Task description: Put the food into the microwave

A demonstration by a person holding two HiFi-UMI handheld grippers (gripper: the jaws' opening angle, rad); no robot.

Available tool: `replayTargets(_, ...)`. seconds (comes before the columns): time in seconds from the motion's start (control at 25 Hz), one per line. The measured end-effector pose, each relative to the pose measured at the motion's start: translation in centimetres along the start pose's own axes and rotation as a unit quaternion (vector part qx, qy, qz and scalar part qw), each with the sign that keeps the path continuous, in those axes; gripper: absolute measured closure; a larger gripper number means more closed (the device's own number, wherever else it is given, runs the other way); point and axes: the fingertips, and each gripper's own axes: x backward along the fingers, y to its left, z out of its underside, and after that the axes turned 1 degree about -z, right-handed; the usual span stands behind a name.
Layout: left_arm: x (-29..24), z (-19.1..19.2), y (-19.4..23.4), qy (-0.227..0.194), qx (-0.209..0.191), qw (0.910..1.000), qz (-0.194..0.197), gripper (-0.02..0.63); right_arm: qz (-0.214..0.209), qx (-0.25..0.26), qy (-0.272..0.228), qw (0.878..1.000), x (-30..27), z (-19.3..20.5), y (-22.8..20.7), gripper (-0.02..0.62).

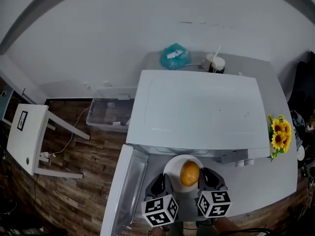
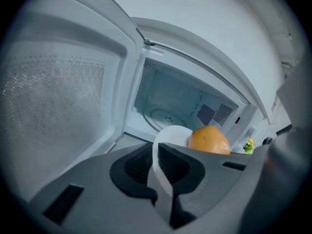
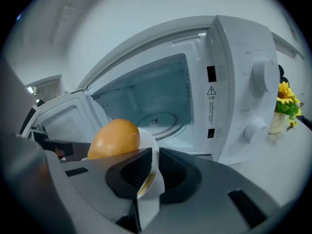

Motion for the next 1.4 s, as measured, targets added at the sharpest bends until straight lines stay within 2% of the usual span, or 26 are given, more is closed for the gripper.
replayTargets(0.48,-3.2,-2.8,0.9,-0.008,-0.007,0.9999,-0.002,0.568,-0.006,-0.012,-0.007,1.0,-3.4,-2.3,0.1,0.538)
replayTargets(0.72,-4.7,-3.6,0.5,-0.009,0.006,0.9999,-0.001,0.568,0.007,-0.026,-0.015,1.0,-4.6,-3.2,-0.8,0.538)
replayTargets(1.04,-7.1,-5.3,0.7,-0.018,-0.005,0.9998,0.001,0.568,0.016,-0.021,-0.04,0.999,-6.5,-5.4,-1.0,0.54)
replayTargets(1.4,-9.3,-6.6,0.2,-0.026,-0.013,0.9996,0.005,0.567,0.033,-0.027,-0.054,0.998,-8.0,-6.2,-2.0,0.54)
